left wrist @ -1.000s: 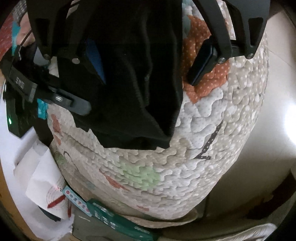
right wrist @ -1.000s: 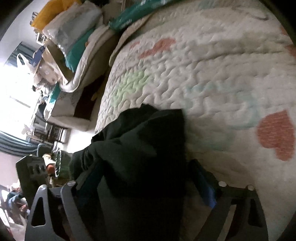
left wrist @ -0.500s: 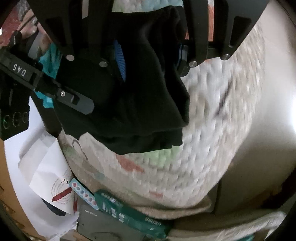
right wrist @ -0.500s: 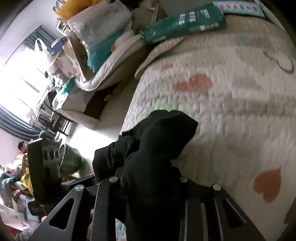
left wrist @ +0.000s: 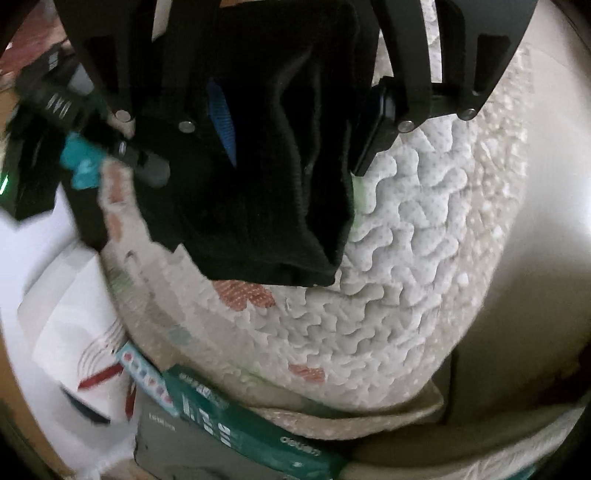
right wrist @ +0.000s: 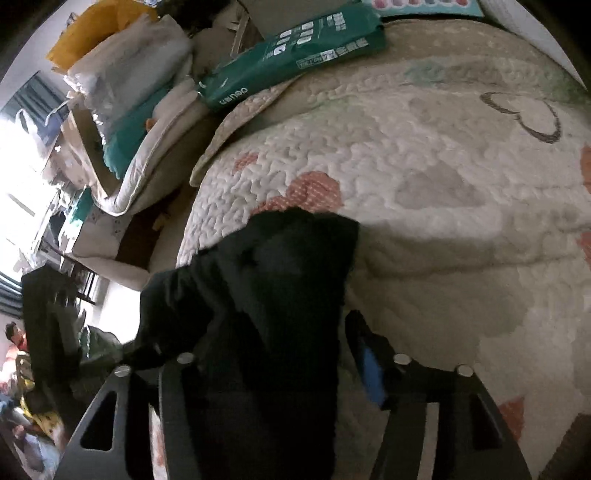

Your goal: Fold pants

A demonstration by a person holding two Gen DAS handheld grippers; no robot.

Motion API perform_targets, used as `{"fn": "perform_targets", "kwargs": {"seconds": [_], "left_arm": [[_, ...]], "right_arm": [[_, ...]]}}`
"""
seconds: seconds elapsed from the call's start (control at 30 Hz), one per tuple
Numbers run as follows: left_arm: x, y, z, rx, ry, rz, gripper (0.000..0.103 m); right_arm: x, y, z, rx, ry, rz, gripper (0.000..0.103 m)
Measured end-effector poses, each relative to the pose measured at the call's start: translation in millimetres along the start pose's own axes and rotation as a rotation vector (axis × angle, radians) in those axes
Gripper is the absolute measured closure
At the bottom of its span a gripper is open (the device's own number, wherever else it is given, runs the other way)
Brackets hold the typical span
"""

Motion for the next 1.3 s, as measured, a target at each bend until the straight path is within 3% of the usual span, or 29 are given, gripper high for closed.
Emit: {"fn": "perform_targets", "kwargs": {"seconds": [0.2,0.4,0.53,0.63,0.73,0.83,1.0,1.3], "left_arm": [[-7,20,-4,-0.14,-0.049,0.186,0.04],[-9,27,5,-0.176,-0.054,0.256,0.04],[-12,30,37,-0.004,-0.057,0.169,0.04],[-26,23,73,0.183,-0.079,0.061,0.04],[-57,3,114,0.381,-0.115,-0.057,0.04],[-92,-15,145,0.495,-0.163,-0.116,0.038],[-142,-48,164,0.538,-0.214,-0.14,0.028],[-190,-50,140,0.54,-0.144,-0.181,0.028]], "right_arm": [[-46,-9,19,0.021,0.0,0.006,0.032],[-60,-24,27,0.003,-0.005,-0.073,0.03],[-71,-8,59,-0.054,-0.051,0.039,0.029],[-91,2,79,-0.089,-0.075,0.105,0.029],[-118,9,98,-0.104,-0.096,0.143,0.029],[-148,11,110,-0.118,-0.121,0.168,0.029],[-186,9,115,-0.175,-0.134,0.179,0.029],[-207,-15,127,-0.228,-0.16,0.127,0.029]]}}
Point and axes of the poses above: each gripper's, at about its wrist camera, not at the fingertips, and z roughly against the way its jaws point, y to its left, x to its top, the point moved 7 cm from there along -z, roughly the way its jaws point, and after that the axes turned 13 degrees about -z, right-handed, at the moved point
